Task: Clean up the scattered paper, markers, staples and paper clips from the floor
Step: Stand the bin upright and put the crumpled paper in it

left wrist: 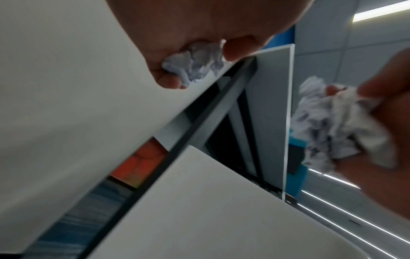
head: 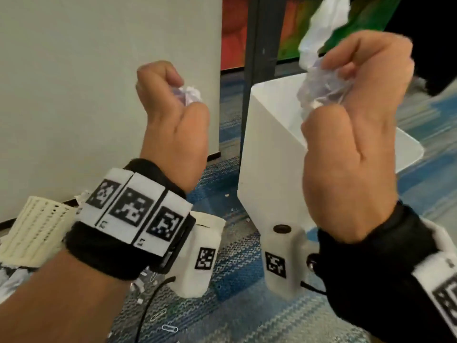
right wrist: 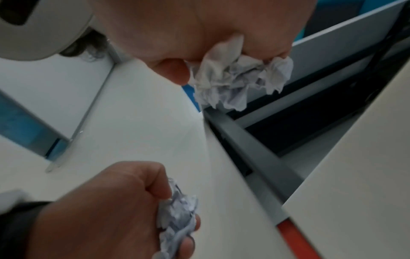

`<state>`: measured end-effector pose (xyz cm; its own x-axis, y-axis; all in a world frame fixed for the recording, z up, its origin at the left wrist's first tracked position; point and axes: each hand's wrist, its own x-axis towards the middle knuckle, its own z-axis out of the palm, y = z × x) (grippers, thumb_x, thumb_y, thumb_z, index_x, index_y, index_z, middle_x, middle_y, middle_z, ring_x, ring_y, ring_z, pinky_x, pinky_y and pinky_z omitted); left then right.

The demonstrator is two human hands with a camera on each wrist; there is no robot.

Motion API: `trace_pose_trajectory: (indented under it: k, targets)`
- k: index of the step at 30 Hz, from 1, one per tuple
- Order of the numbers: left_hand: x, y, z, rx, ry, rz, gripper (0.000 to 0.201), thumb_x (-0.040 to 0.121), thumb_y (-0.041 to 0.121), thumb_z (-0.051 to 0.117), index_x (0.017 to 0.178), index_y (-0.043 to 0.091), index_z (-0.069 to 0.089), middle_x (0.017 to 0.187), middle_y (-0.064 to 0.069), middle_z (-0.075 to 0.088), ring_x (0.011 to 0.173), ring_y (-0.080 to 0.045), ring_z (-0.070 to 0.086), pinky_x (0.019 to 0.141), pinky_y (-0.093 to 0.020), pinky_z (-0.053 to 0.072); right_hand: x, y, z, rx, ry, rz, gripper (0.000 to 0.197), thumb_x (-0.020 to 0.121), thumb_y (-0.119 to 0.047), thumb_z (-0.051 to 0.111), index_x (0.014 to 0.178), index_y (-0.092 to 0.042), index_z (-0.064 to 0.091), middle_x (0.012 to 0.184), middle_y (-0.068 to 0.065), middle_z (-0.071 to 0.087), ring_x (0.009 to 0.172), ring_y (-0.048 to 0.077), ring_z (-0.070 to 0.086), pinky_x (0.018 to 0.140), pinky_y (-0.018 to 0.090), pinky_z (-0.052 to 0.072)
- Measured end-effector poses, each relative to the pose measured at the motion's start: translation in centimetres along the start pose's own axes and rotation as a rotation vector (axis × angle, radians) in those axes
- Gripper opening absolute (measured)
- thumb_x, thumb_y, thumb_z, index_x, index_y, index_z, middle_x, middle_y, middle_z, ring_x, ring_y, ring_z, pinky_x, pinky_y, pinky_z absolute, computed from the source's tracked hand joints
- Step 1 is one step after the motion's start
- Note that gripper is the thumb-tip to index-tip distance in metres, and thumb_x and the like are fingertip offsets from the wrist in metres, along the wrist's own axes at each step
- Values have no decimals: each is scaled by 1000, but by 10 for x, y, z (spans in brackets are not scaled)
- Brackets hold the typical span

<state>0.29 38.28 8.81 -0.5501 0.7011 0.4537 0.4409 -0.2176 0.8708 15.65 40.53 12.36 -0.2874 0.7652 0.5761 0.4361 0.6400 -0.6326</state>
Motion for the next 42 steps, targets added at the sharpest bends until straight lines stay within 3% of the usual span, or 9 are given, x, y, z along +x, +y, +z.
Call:
trace_pose_trajectory:
  k: [2,6,10,12,18,24,33,37,42]
  targets:
    - [-4,14,22,16,-60,116,35,69,1,33,89,29,27,101,1,31,95,-20,42,81,-33,45,-1,17,-14,-150,45,-43,17,81,-27,37,94,-17,42,89,-13,29,104,40,48,94,47,37]
    - [-10,30,64,-33,-218,307,36,85,0,41,111,22,32,117,-20,40,105,-22,48,94,-35,46,-6,44,-27,-46,230,-59,38,89,-5,42,125,-3,30,116,2,29,105,19,38,99,27,36]
    - [-11,33,93,29,-523,235,50,93,13,47,139,24,30,147,-3,34,138,-15,30,113,-42,28,-10,67,-38,-147,41,172,67,97,-29,44,148,-17,2,124,-38,16,133,14,32,109,57,24]
    - [-17,28,92,96,-559,204,50,95,22,44,141,31,27,151,4,29,141,-9,21,115,-49,19,-15,71,-39,-156,52,236,60,98,-35,39,149,-22,9,132,-34,23,136,9,30,110,63,18]
    - [-38,-4,24,137,-228,86,19,92,26,45,109,32,50,94,11,64,96,-4,58,88,-19,45,-26,31,-10,-38,317,7,18,96,-19,43,110,-22,53,103,-6,53,100,15,53,89,39,42]
    - [-76,-64,-81,501,-258,-113,10,89,27,47,93,29,56,75,10,60,74,-7,56,67,-28,45,-52,-20,90,201,-151,-110,12,90,-15,52,96,-21,61,88,-11,54,83,9,47,77,21,35]
    - [-141,-158,-225,965,-259,-698,6,86,25,50,89,29,54,64,8,52,67,-19,55,65,-31,46,-105,-5,251,-31,-1069,59,30,92,-19,47,122,-19,51,121,7,49,110,24,52,96,32,40]
    - [-146,-189,-268,1023,-132,-940,7,86,23,52,91,27,53,79,1,58,80,-26,58,74,-34,48,-96,-8,319,-135,-1225,92,32,94,-18,45,124,-12,53,129,12,52,116,29,52,98,35,42]
    - [-143,-224,-294,1031,-82,-906,13,86,20,54,99,18,58,96,-9,57,92,-28,56,78,-33,43,-105,-20,398,-282,-1273,17,37,90,-36,49,116,-12,59,121,14,61,112,34,55,94,39,47]
